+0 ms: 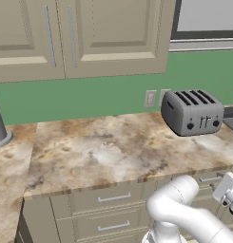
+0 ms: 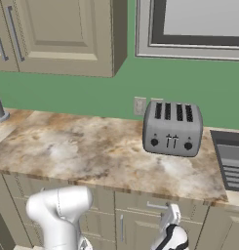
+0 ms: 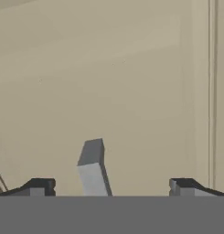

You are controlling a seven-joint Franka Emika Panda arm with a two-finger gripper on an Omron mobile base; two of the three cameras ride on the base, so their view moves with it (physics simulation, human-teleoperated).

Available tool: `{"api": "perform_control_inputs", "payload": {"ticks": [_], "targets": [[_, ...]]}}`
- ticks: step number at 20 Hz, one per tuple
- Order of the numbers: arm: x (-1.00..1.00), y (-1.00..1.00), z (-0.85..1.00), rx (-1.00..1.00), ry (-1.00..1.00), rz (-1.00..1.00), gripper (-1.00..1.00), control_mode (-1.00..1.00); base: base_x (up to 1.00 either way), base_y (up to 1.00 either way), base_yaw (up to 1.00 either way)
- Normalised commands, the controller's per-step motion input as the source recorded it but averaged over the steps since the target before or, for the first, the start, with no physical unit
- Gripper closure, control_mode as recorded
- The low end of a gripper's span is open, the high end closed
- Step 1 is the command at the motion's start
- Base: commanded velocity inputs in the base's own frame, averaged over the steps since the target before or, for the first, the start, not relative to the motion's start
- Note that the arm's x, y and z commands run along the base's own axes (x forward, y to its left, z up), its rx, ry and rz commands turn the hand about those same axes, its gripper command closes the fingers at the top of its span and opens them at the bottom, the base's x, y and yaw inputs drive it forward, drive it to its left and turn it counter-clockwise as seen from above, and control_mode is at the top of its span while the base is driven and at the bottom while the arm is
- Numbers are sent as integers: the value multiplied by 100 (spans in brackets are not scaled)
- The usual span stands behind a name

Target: Take the pizza cutter from the drawer on the right and place it on the dining counter for cutting.

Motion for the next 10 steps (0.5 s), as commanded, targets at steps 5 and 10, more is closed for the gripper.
{"api": "perform_control_inputs", "payload": {"ticks": [5,10], "targets": [[29,-10,-23,1,0,0,-100,-100,0,0,0],[27,-4,-18,1,0,0,100,-100,0,0,0]]}}
